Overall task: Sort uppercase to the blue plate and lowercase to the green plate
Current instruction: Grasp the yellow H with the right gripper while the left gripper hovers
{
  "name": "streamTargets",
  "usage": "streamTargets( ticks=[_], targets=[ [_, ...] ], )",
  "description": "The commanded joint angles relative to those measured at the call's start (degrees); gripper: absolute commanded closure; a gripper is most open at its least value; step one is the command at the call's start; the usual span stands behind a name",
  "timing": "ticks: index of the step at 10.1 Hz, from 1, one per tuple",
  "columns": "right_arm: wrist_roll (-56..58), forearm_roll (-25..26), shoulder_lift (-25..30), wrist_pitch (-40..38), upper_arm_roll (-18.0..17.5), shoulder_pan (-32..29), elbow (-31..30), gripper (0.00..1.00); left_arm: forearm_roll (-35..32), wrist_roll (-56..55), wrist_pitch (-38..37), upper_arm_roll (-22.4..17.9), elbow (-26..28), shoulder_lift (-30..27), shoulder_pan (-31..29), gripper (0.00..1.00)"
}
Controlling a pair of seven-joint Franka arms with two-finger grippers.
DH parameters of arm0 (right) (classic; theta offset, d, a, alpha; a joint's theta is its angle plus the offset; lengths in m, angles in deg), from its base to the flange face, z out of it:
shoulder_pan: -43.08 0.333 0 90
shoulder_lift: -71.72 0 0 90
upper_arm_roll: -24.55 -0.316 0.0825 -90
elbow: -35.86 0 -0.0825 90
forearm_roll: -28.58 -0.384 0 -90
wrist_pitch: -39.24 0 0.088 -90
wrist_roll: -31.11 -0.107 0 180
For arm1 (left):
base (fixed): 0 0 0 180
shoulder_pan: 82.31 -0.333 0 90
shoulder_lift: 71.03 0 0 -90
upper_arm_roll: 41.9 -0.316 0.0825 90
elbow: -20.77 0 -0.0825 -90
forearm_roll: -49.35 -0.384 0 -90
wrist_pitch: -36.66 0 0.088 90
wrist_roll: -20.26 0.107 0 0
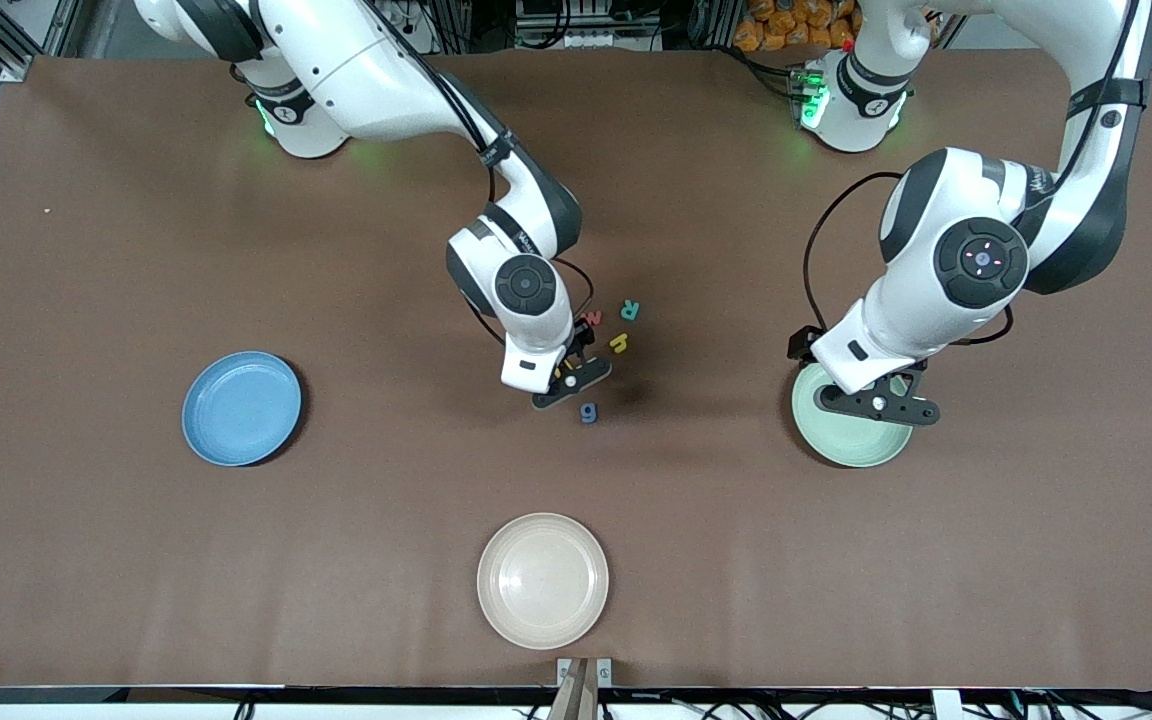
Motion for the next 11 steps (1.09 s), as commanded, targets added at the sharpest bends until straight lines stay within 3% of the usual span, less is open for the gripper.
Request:
streamTargets(
  ticks=[1,5,7,8,10,11],
  targets=[
    [-1.5,-0.8,-2.5,0.0,0.3,1.6,1.6,0.16,-1.3,-0.7,0.4,0.0,-0.5,0.7,0.1,0.0],
    [-0.6,-0.3,-3.9,1.4,0.4,2.0,1.7,0.24,-1.4,-0.7,0.4,0.0,-0.4,0.9,0.2,0.0],
    [1.2,-0.2,-4.4,2.1,0.4,2.0,1.8,0.34,-1.4,-0.7,0.4,0.0,-0.4,1.0,0.1,0.0],
    [2.5,-0.1,-4.4,2.4,0.4,2.0,2.0,0.46,-1.4,-0.7,0.4,0.0,-0.5,1.2,0.1,0.0],
    [4.8,0.0,-4.3,2.4,0.4,2.0,2.1,0.9,-1.4,-0.7,0.4,0.0,-0.5,1.2,0.2,0.0],
    [5.4,0.0,-4.3,2.4,0.5,2.0,2.1,1.0,-1.4,-0.7,0.4,0.0,-0.5,1.2,0.2,0.0]
  ],
)
